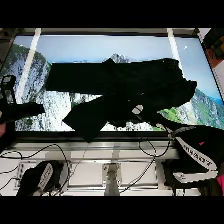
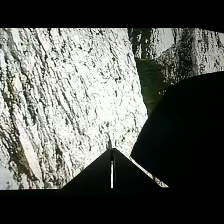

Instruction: Fold the clothes and pants, and hang the long-sleeved shirts on hangers.

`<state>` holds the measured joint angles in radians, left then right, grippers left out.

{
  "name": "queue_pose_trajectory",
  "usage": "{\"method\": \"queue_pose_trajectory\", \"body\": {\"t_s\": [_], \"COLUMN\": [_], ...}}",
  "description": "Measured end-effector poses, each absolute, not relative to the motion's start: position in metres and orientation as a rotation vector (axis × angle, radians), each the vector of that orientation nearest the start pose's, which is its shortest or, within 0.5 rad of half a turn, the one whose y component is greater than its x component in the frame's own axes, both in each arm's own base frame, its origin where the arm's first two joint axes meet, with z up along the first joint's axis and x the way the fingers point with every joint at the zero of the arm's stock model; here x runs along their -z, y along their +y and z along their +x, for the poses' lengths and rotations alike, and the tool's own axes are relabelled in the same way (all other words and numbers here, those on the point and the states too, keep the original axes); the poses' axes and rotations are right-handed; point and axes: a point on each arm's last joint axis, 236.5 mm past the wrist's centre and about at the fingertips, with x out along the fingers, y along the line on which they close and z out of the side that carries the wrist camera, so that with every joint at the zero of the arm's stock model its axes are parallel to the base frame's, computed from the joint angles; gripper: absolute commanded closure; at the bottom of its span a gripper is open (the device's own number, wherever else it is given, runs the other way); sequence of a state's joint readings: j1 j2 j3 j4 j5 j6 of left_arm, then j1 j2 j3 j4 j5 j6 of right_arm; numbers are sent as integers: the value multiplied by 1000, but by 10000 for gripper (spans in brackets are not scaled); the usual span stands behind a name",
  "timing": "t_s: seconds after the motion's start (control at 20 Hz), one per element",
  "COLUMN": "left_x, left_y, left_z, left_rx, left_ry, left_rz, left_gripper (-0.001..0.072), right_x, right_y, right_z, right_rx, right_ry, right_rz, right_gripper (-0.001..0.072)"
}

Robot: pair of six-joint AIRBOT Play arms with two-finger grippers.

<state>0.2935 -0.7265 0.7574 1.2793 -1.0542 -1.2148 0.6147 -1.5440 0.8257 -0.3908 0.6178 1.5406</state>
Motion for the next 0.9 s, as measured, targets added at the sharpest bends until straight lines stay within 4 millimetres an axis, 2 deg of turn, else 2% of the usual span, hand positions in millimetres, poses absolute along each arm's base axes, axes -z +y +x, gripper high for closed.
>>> {"method": "queue_pose_trajectory", "body": {"t_s": [0.05,0.1,0.15,0.2,0.35,0.45,0.55,0.65,0.7,0.75,0.85,0.9], "left_x": [-57,-54,-51,-47,-35,-29,-26,-25,-25,-25,-24,-23], "left_y": [30,32,33,35,47,58,68,75,78,81,84,85], "left_z": [299,300,301,303,309,312,313,316,319,322,326,327], "left_rx": [59,56,53,50,22,-3,-31,-54,-64,-73,-81,-84], "left_ry": [966,973,981,990,1011,1023,1030,1025,1016,1009,1000,997], "left_rz": [-74,-72,-70,-69,-38,4,35,54,61,66,75,73], "left_gripper": [697,697,697,697,697,698,698,698,697,698,697,696], "right_x": [105,104,104,104,103,89,51,-8,-37,-65,-104,-112], "right_y": [348,348,349,348,349,357,378,406,418,428,443,447], "right_z": [274,275,274,275,274,269,260,256,261,269,311,338], "right_rx": [-414,-416,-419,-423,-443,-499,-631,-792,-853,-898,-886,-852], "right_ry": [1497,1493,1492,1488,1483,1492,1492,1434,1380,1316,1162,1091], "right_rz": [830,828,824,819,802,801,809,817,818,818,846,871], "right_gripper": [543,549,667,693,695,696,695,695,696,696,691,611]}}
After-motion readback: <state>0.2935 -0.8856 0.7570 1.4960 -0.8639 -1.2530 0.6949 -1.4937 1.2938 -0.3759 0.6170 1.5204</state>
